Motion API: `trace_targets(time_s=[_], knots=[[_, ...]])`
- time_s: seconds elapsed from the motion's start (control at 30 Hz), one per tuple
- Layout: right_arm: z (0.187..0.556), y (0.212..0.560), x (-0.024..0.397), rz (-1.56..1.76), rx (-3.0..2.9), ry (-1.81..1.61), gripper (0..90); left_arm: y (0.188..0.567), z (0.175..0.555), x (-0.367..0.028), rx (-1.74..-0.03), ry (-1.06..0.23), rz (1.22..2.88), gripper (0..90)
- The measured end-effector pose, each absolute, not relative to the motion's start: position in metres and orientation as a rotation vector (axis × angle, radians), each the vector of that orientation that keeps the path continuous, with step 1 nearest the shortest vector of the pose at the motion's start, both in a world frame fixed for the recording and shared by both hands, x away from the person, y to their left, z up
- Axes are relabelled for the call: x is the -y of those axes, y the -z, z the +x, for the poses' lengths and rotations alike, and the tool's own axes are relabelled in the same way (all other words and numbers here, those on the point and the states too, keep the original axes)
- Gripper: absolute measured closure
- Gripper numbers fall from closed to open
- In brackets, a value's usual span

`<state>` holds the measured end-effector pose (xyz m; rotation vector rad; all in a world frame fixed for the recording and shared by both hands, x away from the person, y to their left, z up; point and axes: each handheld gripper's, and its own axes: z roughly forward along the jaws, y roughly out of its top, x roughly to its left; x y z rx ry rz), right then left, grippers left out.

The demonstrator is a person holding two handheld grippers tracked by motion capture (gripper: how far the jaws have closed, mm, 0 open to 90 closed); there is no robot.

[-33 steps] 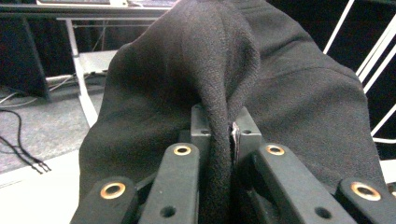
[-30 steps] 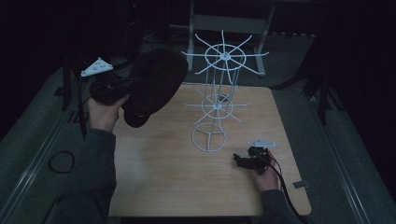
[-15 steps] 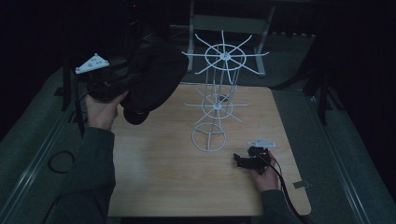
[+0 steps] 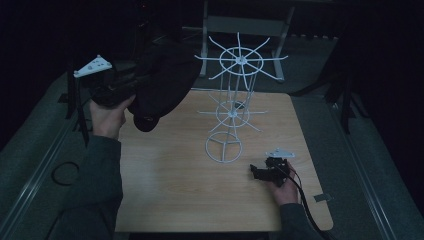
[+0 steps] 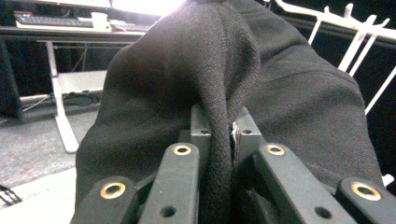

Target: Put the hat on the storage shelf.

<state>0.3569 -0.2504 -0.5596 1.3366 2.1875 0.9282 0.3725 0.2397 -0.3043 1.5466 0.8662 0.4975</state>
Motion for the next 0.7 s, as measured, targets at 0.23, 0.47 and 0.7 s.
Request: trace_targets(time_s=[0.23,0.47,0.7], knots=[[0.3568,0.5596,0.2503,1.338,-2.188,-0.928,14.5,0.3035,0.3716,-0.2432,-0.864,-0.493,1.521,83.8],[0.3568,0.5596,0.2503,1.338,-2.187,-0.929,14.4,0.3021,0.3708,-0.2462,-0.854,-0.474,1.493,83.8],[0.3569,0.5596,0.2504,1.337,-2.187,-0.929,14.5,0.3013,0.3704,-0.25,-0.841,-0.449,1.457,83.8]])
